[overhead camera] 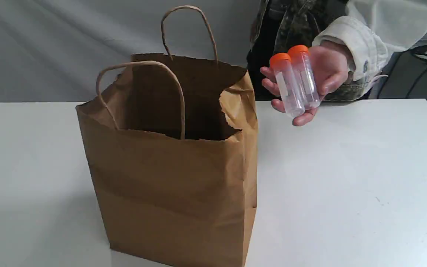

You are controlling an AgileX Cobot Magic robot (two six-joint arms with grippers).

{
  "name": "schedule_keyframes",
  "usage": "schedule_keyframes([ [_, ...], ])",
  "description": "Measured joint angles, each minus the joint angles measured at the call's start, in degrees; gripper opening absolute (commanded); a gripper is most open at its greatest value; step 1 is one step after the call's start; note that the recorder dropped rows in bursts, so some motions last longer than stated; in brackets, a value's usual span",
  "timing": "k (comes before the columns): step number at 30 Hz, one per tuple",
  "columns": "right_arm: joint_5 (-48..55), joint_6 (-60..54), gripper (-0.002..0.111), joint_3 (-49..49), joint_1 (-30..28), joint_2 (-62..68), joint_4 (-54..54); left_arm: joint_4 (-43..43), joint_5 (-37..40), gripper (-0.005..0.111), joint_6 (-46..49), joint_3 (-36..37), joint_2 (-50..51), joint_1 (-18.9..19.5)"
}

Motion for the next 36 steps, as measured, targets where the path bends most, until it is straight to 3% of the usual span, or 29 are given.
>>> schedule_keyframes([
  [6, 32.56, 6.16, 0.000, -11.26, 0.00, 4.86, 8.50, 0.00, 0.00, 0.000, -2.63, 0.00, 0.00, 0.00],
  [12, 64.78, 8.84, 0.000, -22.61, 0.00, 13.74, 27.65, 1.32, 0.13, 0.000, -9.45, 0.00, 0.00, 0.00],
  [16, 82.41, 5.41, 0.000, -25.91, 0.00, 20.64, 41.69, 7.31, 1.82, 0.000, -11.48, 0.00, 0.00, 0.00],
  [20, 96.66, 2.73, 0.015, -26.52, 0.00, 28.10, 49.85, 18.39, 5.84, 0.000, -18.38, -1.64, 0.00, 0.00],
  [27, 100.82, 0.90, 0.061, -26.52, 0.00, 36.73, 53.30, 44.15, 7.76, 0.000, -37.85, -13.70, -0.04, 0.00],
  [30, 100.94, -1.45, 0.067, -26.52, 0.00, 38.81, 56.09, 49.81, 8.73, 0.000, -45.65, -16.57, -0.04, 0.00],
  [36, 101.07, -3.12, 0.067, -26.61, 0.00, 44.14, 58.84, 54.19, 10.23, 0.000, -52.93, -17.56, -0.04, 0.00],
])
